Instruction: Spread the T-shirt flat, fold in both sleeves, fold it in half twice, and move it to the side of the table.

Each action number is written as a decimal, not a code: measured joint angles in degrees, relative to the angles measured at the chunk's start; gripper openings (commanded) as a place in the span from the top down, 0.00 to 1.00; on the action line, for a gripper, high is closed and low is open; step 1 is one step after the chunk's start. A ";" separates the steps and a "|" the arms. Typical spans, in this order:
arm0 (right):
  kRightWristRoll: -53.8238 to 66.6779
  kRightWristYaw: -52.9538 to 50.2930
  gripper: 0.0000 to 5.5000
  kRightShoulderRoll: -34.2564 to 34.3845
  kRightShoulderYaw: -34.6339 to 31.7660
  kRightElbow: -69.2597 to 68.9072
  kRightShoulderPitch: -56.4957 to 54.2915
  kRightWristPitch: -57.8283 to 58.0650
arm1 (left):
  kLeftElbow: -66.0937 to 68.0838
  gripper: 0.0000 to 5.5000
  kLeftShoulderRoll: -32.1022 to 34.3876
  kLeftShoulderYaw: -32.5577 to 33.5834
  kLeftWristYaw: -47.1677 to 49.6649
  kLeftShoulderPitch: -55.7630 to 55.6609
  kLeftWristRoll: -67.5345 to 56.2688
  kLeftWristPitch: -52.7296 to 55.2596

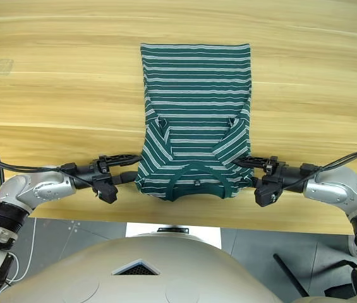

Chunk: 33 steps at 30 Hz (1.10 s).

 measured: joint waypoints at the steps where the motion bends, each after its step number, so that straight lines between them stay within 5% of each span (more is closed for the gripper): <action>1: -0.02 0.00 0.60 0.02 0.25 0.03 -0.08 0.04 | 0.16 0.47 -0.03 -0.39 0.05 -0.30 -0.01 -0.10; 9: -1.08 0.01 0.89 1.42 2.54 0.17 -1.51 0.76 | -1.15 0.47 0.20 -3.00 -0.18 0.01 -0.15 -2.32; 12: -1.77 0.03 0.99 2.32 3.41 0.20 -2.17 1.18 | -0.19 0.56 -0.11 -3.90 -0.14 -0.80 -0.14 -2.62; 33: -2.13 -1.11 0.99 2.44 4.40 0.63 -2.97 1.80 | 5.85 0.87 -2.28 -6.63 4.93 -6.21 0.11 -6.66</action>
